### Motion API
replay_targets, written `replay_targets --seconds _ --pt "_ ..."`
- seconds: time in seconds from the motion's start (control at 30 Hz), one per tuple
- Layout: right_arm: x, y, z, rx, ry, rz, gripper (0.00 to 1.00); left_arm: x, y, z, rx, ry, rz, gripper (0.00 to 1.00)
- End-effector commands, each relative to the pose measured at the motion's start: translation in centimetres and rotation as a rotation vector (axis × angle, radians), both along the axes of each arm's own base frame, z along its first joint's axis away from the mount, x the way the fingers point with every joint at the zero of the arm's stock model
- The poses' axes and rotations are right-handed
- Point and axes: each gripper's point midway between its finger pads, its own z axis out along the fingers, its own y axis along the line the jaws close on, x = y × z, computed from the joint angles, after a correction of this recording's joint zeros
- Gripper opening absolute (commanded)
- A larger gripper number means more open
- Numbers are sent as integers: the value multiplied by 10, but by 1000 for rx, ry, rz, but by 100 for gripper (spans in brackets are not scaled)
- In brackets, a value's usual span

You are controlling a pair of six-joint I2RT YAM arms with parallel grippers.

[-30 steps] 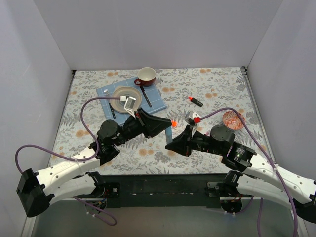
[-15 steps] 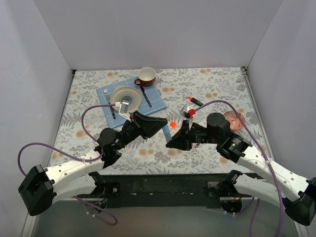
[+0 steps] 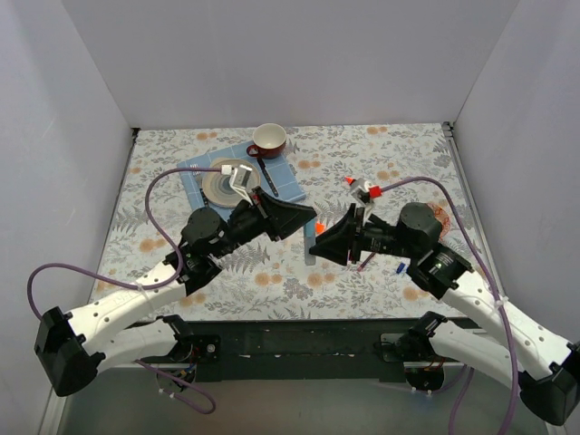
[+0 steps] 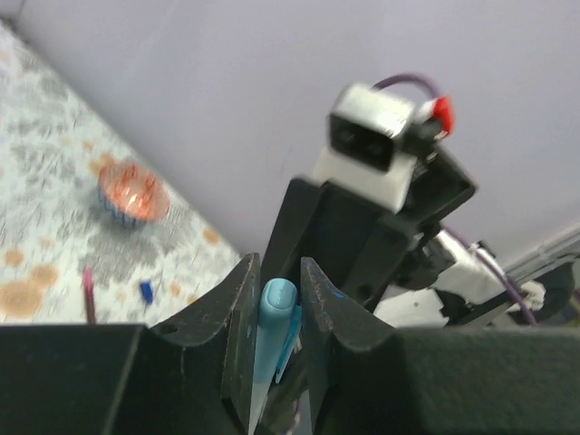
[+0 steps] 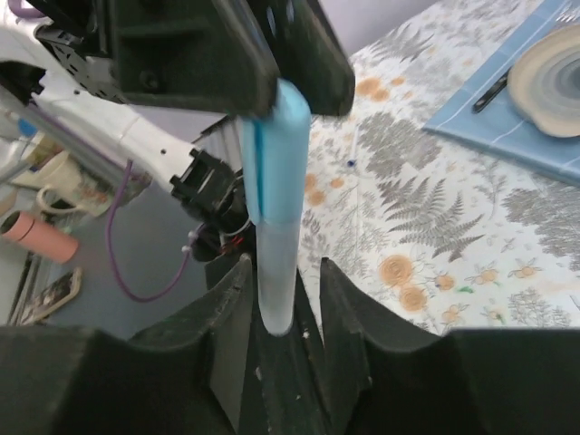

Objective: Insert the pens into the pen caps

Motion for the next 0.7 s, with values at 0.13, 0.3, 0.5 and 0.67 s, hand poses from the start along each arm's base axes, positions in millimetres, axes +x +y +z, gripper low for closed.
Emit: replay_targets --seconds 0.13,0.3,0.5,0.67 --pt "1 -44 5 100 -59 -227 67 31 16 -113 405 285 25 0" --pt "-4 -58 -1 92 -50 -276 77 67 37 -174 516 460 200 0" --pt "-4 -59 -6 85 -42 -277 77 98 56 -239 633 603 336 0" --pt "-5 -57 -13 90 -33 -268 76 127 78 -275 738 681 452 0"
